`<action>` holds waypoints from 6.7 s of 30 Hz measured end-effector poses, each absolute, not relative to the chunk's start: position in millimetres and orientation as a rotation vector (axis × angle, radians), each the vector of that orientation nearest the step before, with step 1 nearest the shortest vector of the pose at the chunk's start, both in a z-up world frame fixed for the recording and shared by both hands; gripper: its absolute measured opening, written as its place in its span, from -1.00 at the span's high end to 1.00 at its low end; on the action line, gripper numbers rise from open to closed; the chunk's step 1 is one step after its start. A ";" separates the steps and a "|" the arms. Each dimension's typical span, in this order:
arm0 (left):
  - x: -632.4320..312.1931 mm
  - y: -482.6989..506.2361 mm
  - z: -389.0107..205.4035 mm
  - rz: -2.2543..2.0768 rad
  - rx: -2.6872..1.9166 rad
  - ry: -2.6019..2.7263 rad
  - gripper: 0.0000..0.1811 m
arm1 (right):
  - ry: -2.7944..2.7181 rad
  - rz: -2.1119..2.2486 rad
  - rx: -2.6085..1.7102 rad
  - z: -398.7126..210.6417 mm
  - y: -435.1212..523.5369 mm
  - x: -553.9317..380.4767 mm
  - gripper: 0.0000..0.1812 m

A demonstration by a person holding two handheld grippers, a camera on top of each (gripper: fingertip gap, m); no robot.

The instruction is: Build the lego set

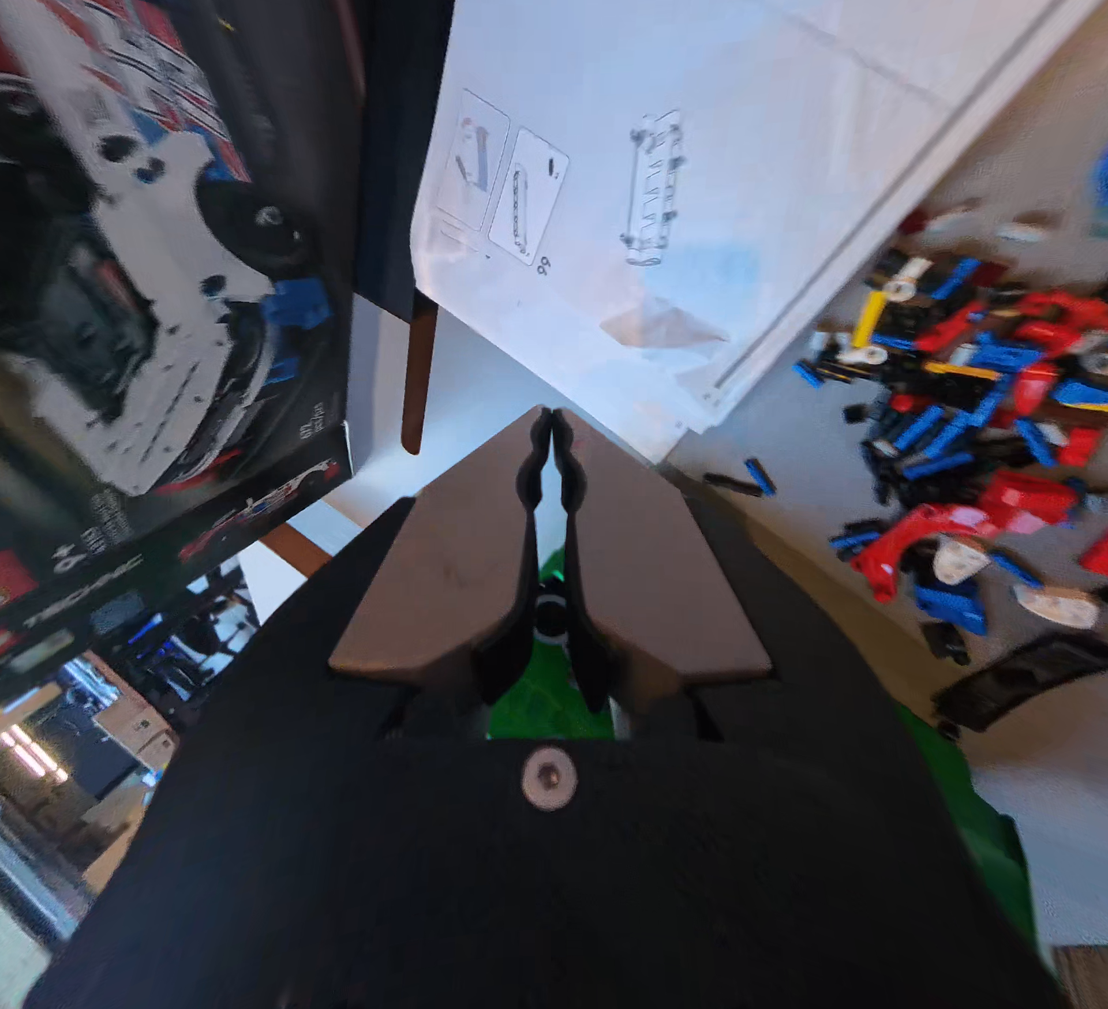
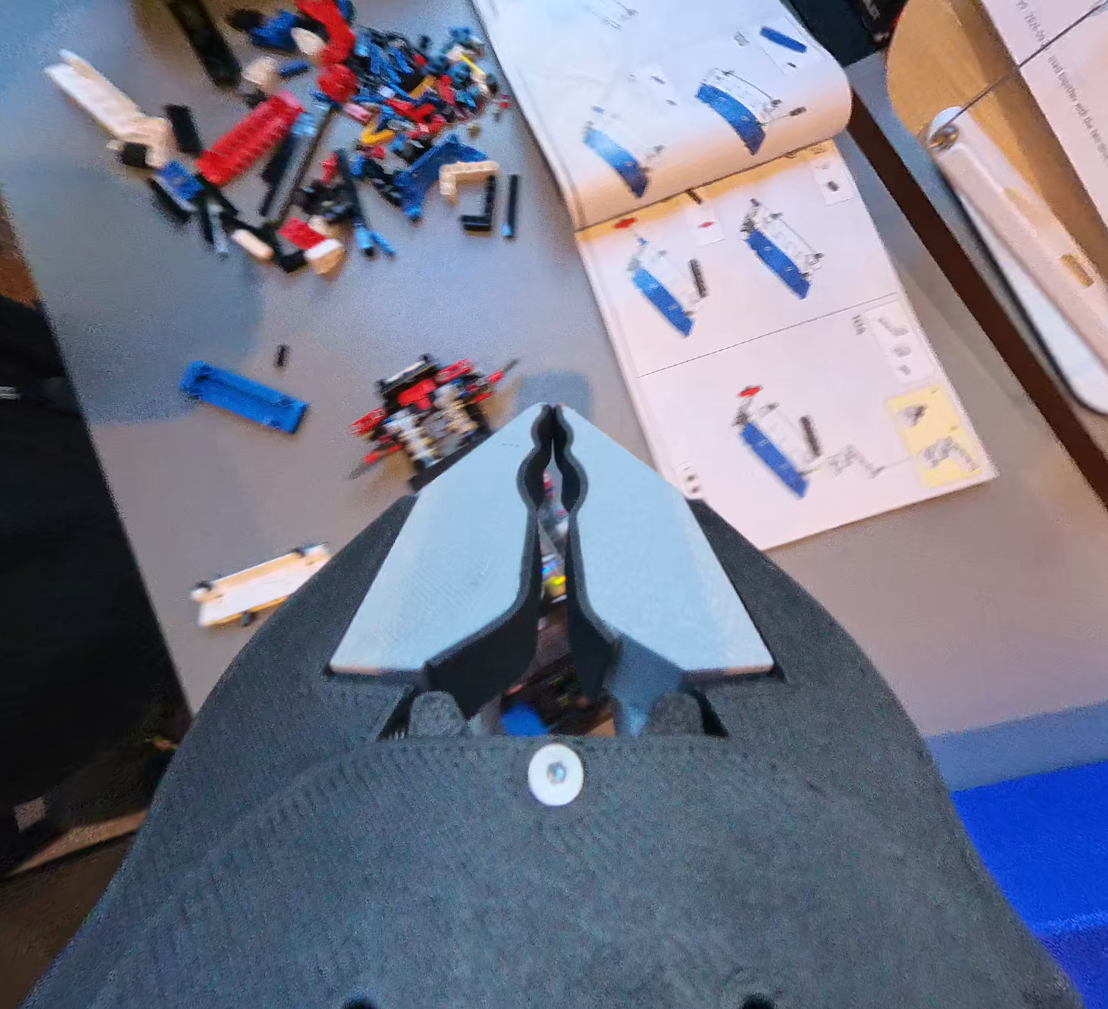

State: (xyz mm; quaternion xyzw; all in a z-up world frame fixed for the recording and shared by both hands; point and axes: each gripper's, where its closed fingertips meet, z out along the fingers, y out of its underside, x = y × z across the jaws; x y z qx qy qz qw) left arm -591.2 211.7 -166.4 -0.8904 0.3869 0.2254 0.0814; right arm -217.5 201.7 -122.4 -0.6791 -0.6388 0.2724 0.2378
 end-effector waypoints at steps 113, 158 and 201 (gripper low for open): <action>-311.8 -22.4 -219.1 -1.044 -1.905 0.707 0.72 | -1.097 0.850 -1.708 -222.6 103.6 -158.4 0.61; -308.1 -27.9 -216.3 -0.991 -1.865 0.764 0.62 | -1.723 1.053 -1.827 -247.8 -37.1 -178.2 0.66; -293.2 -39.3 -247.8 -1.041 -2.089 0.847 0.52 | -1.915 0.560 -1.624 -276.3 11.2 -223.4 0.80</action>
